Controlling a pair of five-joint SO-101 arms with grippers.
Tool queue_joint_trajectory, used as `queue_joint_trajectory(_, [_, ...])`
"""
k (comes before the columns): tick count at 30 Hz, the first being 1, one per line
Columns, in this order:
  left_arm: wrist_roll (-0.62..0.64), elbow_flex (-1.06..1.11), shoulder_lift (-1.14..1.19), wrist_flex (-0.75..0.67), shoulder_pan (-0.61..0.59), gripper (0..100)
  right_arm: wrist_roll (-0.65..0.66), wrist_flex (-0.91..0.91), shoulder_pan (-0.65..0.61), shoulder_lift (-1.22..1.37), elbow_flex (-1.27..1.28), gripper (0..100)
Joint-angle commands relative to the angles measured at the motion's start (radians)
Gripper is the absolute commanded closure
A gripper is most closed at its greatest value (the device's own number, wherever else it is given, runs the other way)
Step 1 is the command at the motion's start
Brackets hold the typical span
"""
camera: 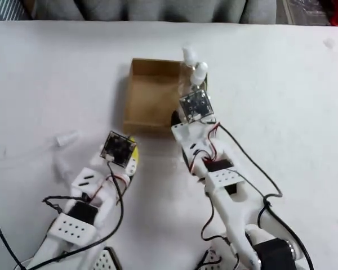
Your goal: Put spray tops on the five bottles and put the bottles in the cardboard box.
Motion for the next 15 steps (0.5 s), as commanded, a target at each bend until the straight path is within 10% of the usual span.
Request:
queue_joint_trajectory(1, [-0.009,-0.028,0.007,-0.034,-0.007,98,0.012,-0.002,-0.002,-0.004,-0.009,82.8])
queue_joint_trajectory(15, [-0.009,-0.028,0.008,-0.034,-0.007,98,0.012,0.059,-0.007,-0.005,-0.012,71.7])
